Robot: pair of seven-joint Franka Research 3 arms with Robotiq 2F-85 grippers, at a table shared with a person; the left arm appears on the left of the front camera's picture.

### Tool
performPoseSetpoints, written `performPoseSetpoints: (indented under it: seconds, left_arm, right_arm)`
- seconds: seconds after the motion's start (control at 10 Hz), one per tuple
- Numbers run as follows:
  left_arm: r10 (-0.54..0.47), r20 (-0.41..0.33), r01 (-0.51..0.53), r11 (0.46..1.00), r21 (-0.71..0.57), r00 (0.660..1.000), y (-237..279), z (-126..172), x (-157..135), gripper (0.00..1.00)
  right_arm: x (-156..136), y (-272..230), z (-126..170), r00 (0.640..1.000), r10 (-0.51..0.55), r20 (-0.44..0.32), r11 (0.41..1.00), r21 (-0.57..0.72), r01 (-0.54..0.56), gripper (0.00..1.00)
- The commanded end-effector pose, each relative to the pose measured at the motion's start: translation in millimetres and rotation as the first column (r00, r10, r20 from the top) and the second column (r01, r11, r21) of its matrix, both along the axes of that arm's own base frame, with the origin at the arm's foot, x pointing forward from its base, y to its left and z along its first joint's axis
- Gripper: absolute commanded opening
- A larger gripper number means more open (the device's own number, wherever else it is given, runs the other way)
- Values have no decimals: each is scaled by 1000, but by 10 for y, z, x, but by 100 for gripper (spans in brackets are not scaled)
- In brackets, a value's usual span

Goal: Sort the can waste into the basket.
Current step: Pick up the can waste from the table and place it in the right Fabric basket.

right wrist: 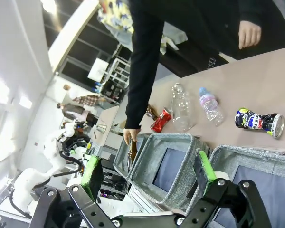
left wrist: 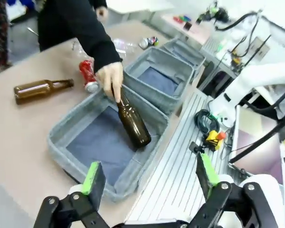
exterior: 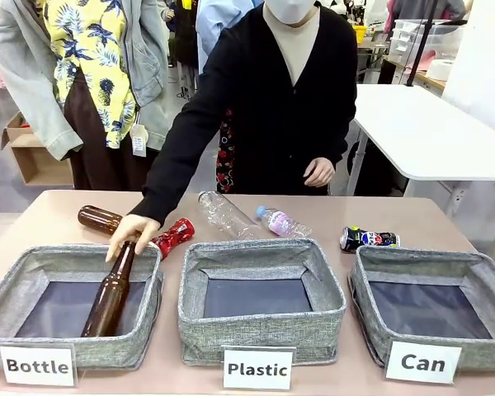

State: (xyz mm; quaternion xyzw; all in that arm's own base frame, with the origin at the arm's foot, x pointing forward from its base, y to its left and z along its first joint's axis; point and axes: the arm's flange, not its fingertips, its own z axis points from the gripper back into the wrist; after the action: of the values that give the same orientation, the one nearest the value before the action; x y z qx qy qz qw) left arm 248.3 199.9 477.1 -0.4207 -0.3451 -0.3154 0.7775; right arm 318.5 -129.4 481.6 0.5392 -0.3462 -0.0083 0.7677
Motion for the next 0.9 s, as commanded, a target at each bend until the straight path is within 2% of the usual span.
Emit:
performPoseSetpoints:
  seconds: [0.0, 0.1, 0.3, 0.5, 0.7, 0.8]
  left_arm:
    - [-1, 35, 3, 998, -63, 999, -35, -221, -119, 100]
    - [-4, 41, 7, 997, -71, 999, -45, -275, -146, 100]
    - [-45, 26, 45, 999, 4, 999, -229, -132, 6, 100]
    - [-108, -9, 108, 983, 146, 994, -625, 185, 405, 100]
    - [-225, -62, 233, 931, 282, 972, -1207, 428, 872, 100]
    - [-252, -103, 272, 899, 342, 962, -1555, 475, 1131, 100]
  right_arm:
    - [45, -10, 15, 999, -3, 40, 1000, 8, 3, 100]
    - [45, -10, 15, 999, -3, 40, 1000, 8, 3, 100]
    - [45, -10, 15, 999, -3, 40, 1000, 8, 3, 100]
    - [45, -10, 15, 999, -3, 40, 1000, 8, 3, 100]
    - [45, -10, 15, 999, -3, 40, 1000, 8, 3, 100]
    - [45, -10, 15, 999, -3, 40, 1000, 8, 3, 100]
